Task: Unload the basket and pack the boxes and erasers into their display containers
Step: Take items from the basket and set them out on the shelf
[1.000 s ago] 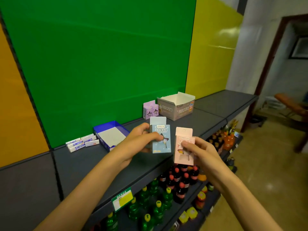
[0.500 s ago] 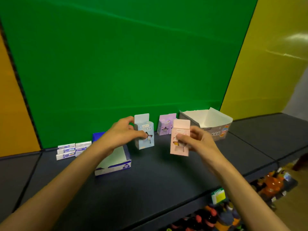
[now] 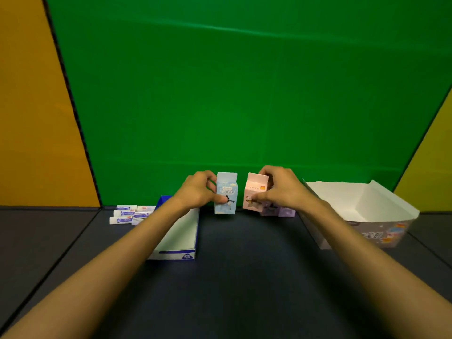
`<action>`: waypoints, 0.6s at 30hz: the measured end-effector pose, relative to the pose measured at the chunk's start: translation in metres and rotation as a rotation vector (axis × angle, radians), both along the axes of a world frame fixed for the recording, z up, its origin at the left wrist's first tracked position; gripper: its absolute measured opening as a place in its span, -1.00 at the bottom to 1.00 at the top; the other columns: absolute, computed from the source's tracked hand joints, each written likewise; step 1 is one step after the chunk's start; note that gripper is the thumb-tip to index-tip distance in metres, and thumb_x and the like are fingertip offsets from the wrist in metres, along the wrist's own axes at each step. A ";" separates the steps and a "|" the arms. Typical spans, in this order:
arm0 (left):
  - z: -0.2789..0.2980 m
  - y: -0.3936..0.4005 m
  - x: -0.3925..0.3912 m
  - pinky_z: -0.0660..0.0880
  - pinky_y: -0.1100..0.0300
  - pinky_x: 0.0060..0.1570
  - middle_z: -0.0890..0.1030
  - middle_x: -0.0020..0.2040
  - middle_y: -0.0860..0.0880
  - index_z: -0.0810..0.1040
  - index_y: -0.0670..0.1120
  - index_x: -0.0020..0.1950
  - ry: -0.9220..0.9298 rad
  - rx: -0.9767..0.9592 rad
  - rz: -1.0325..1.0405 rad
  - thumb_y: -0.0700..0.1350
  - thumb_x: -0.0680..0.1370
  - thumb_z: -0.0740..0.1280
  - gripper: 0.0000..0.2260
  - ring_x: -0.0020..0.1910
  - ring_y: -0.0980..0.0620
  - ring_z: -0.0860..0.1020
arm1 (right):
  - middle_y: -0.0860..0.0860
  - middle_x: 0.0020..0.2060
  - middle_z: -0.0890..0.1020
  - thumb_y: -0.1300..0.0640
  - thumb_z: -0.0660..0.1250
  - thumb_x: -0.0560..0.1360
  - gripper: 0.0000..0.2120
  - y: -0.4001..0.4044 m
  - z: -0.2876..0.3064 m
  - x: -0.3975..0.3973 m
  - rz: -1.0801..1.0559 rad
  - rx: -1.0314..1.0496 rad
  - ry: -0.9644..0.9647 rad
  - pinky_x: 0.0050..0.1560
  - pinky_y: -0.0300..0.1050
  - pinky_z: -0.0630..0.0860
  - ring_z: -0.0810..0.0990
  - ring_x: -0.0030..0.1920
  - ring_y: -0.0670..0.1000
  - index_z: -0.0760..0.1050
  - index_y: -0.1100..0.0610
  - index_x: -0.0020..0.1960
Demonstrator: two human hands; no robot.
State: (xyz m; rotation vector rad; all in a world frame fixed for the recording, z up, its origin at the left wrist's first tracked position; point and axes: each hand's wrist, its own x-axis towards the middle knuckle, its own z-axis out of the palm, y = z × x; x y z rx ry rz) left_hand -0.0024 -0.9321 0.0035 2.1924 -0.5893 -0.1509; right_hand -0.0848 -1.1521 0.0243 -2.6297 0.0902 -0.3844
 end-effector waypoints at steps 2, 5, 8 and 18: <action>-0.005 -0.009 0.005 0.49 0.19 -0.10 0.67 -0.12 0.03 0.55 -0.13 0.06 -0.038 0.010 0.041 -0.14 0.30 0.65 -0.57 -0.14 0.05 0.62 | -0.03 -0.08 0.66 0.04 0.65 0.26 -0.55 -0.009 -0.005 0.016 0.041 -0.105 0.002 -0.07 0.05 0.59 0.63 -0.07 0.01 0.49 0.02 0.02; -0.012 -0.021 0.012 0.52 0.09 -0.02 0.67 -0.08 0.04 0.53 -0.08 0.03 -0.081 0.044 0.110 -0.10 0.29 0.66 -0.56 -0.07 0.03 0.63 | -0.03 -0.03 0.60 -0.08 0.62 0.28 -0.53 -0.017 -0.012 0.030 0.054 -0.260 -0.024 -0.05 0.00 0.50 0.52 -0.01 0.02 0.47 -0.02 0.07; -0.024 -0.032 0.017 0.52 0.10 -0.04 0.66 -0.08 0.06 0.53 -0.07 0.03 -0.106 0.049 0.143 -0.09 0.28 0.66 -0.57 -0.07 0.03 0.63 | -0.02 0.02 0.58 -0.19 0.56 0.32 -0.50 -0.020 -0.019 0.036 0.035 -0.470 -0.080 0.01 -0.01 0.37 0.43 0.05 0.04 0.48 0.00 0.11; -0.053 -0.063 0.022 0.52 0.06 0.00 0.64 -0.01 -0.02 0.51 -0.06 0.07 -0.143 0.027 0.232 -0.12 0.34 0.62 -0.59 -0.01 -0.02 0.59 | -0.01 0.19 0.55 -0.22 0.43 0.44 -0.46 -0.030 -0.040 0.039 0.005 -0.632 -0.074 0.18 0.00 0.33 0.39 0.22 0.06 0.46 0.03 0.31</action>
